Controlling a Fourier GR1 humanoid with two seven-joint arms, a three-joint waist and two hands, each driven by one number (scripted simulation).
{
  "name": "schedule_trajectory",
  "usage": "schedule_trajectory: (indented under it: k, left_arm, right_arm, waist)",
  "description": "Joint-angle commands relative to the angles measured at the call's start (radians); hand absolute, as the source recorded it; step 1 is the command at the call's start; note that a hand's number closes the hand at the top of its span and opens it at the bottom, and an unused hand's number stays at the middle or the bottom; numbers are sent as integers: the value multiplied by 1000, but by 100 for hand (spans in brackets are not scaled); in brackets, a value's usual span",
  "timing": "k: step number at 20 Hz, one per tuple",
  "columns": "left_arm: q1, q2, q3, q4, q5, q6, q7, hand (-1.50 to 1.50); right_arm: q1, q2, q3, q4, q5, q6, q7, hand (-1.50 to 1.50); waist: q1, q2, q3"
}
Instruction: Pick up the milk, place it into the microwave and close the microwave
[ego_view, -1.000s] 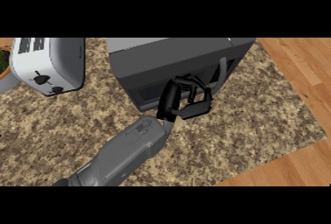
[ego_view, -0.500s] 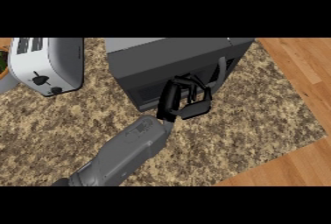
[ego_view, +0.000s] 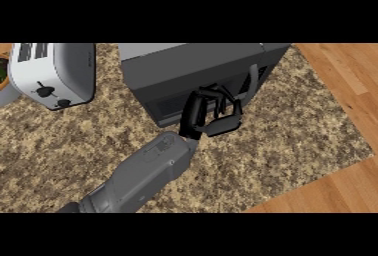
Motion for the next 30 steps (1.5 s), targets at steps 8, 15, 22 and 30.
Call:
schedule_trajectory:
  k: [8,15,22,30]
  left_arm:
    - [-91,1,39,93,55,-12,-27,150]
    - [-108,1,23,90,85,-12,-47,150]
    - [-116,1,7,94,115,-19,-62,150]
    - [-122,1,-10,111,140,-13,-83,150]
  right_arm:
    - [-35,-94,-44,41,27,23,5,-150]
    - [-73,-126,-62,78,28,24,0,-150]
    - [-88,-125,-76,161,-29,56,-2,-150]
    - [-125,-143,-88,214,-69,73,3,-150]
  waist:
    - [-6,10,0]
    - [-3,18,1]
    - [8,19,4]
    - [11,23,5]
